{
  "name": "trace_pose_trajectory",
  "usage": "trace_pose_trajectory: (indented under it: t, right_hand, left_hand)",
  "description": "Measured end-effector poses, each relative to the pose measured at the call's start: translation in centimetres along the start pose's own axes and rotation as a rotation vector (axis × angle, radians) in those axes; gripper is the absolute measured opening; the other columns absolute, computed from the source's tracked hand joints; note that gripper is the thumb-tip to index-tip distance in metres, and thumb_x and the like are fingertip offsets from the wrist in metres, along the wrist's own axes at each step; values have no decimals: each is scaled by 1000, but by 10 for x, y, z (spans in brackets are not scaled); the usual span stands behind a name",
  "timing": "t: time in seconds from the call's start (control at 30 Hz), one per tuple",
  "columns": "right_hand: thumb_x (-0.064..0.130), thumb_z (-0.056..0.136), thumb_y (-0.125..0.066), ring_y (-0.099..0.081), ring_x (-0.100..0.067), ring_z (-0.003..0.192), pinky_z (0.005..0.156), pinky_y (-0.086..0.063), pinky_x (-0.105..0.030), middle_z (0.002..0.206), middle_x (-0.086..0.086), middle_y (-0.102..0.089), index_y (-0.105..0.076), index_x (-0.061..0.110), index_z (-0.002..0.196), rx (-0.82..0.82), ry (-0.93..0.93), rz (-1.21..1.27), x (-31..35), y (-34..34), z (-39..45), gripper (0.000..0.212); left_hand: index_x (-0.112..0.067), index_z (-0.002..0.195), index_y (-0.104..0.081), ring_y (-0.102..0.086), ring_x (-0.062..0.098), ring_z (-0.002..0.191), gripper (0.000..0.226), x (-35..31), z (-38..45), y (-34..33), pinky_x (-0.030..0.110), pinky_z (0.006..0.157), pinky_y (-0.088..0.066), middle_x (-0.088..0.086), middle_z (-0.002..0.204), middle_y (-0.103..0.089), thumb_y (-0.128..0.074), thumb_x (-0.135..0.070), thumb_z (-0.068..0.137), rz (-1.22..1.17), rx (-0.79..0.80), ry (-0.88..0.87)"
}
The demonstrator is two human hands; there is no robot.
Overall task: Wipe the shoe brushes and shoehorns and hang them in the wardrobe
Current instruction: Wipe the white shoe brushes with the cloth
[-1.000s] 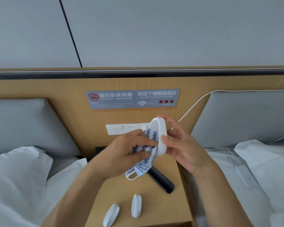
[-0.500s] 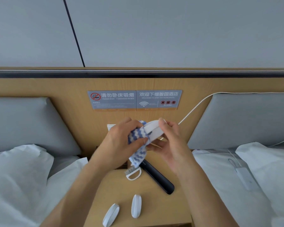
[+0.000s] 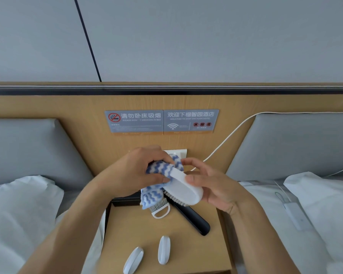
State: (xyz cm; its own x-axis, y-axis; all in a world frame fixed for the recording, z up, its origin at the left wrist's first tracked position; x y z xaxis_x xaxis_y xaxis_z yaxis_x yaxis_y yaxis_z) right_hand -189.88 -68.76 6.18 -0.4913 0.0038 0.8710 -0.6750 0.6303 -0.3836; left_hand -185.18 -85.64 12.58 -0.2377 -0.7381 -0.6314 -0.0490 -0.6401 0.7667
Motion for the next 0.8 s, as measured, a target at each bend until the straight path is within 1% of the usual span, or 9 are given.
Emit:
trace_pose_trajectory:
  t: [0.1,0.2,0.27,0.33,0.43,0.47,0.6,0.7,0.8]
  right_hand:
    - [21,67,-81,-70,-23,94,71,-59,-34,106,-9,-71,-62,20,124,-32,20,56,-4,-2,3,61]
    - [11,74,-76,-70,-27,101,76,-59,-35,115,-13,-69,-66,20,124,-83,81,131,-2,-3,5,52]
    - [9,74,-76,-71,-26,101,78,-59,-34,115,-13,-69,-72,23,116,-127,137,150,2,-3,6,45]
    - [9,73,-76,-71,-25,102,78,-59,-34,122,-13,-67,-72,22,117,-159,175,139,7,-4,4,46]
    - [10,73,-78,-71,-26,103,77,-58,-32,130,-14,-62,-67,18,125,-200,201,98,9,-5,0,54]
    - [10,73,-77,-71,-26,102,77,-58,-33,130,-15,-63,-67,17,125,-205,210,100,10,-5,-1,54]
    - [12,73,-78,-71,-27,101,77,-59,-36,120,-12,-70,-65,19,124,-211,239,144,12,-5,-5,53]
    - [16,72,-79,-70,-28,101,79,-60,-39,119,-13,-71,-63,20,127,-217,239,126,16,-2,-7,58]
    - [14,77,-74,-71,-27,98,79,-60,-40,119,-14,-71,-63,20,128,-212,249,112,16,1,-8,53]
  left_hand:
    - [-28,110,-73,-56,1,74,32,-1,3,-1,14,66,-40,-13,88,-58,-80,-17,81,14,-192,32]
    - [-21,113,-74,-52,-2,68,35,-6,1,-6,6,65,-36,-12,83,-52,-78,-10,80,41,-440,109]
    - [-10,114,-73,-49,2,67,34,-15,-3,-15,2,66,-35,-7,85,-49,-76,-4,81,42,-562,121]
    - [-2,115,-71,-46,11,68,32,-24,-6,-24,6,63,-37,-1,88,-47,-74,-1,83,76,-628,95]
    - [-1,123,-67,-49,16,72,34,-27,-11,-34,28,61,-47,2,92,-48,-70,-6,89,95,-668,115]
    - [-1,124,-66,-50,18,73,34,-28,-13,-35,31,60,-48,3,92,-49,-68,-8,91,92,-675,112]
    - [-4,125,-67,-51,18,74,36,-32,-18,-41,27,61,-47,5,91,-50,-59,-15,91,79,-626,50]
    - [-9,109,-73,-48,20,78,23,-34,-19,-44,29,65,-44,1,92,-46,-60,-10,90,104,-543,-40]
    - [-10,96,-73,-49,25,90,14,-32,-19,-44,36,77,-46,4,107,-52,-61,-13,91,136,-459,-104]
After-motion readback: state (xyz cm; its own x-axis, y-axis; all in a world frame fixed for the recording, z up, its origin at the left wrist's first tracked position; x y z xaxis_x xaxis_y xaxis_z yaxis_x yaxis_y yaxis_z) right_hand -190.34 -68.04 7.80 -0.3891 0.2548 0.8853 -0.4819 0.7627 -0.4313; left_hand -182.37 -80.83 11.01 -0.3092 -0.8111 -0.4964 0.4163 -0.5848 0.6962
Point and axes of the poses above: each hand's wrist, its own z-axis towards the middle knuckle, its own y-axis out of the back of the hand, x = y × z, the point moved 5 cm from there along z, towards the middle knuckle
